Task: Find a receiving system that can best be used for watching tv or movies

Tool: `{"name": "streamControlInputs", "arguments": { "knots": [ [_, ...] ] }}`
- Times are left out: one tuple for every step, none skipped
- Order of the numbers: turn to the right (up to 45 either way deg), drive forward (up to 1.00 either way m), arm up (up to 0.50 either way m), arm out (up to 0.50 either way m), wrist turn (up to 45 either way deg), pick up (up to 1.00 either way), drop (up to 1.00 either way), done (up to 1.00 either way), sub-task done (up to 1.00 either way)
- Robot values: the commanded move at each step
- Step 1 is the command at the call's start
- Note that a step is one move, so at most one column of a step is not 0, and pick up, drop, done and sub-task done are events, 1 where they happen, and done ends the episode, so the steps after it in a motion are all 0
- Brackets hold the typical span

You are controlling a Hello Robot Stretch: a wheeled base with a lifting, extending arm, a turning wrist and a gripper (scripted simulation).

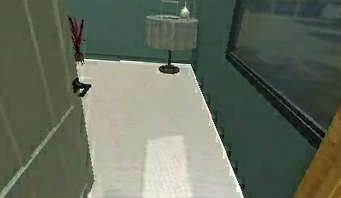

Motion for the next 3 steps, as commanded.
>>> {"name": "streamControlInputs", "arguments": {
  "knots": [
    [0.0,1.00,0.00,0.00,0.0,0.00,0.00,0.00,0.00],
    [-15.0,0.00,0.00,0.00,0.0,0.00,0.00,0.00,0.00],
    [0.0,0.15,0.00,0.00,0.0,0.00,0.00,0.00,0.00]
  ]
}}
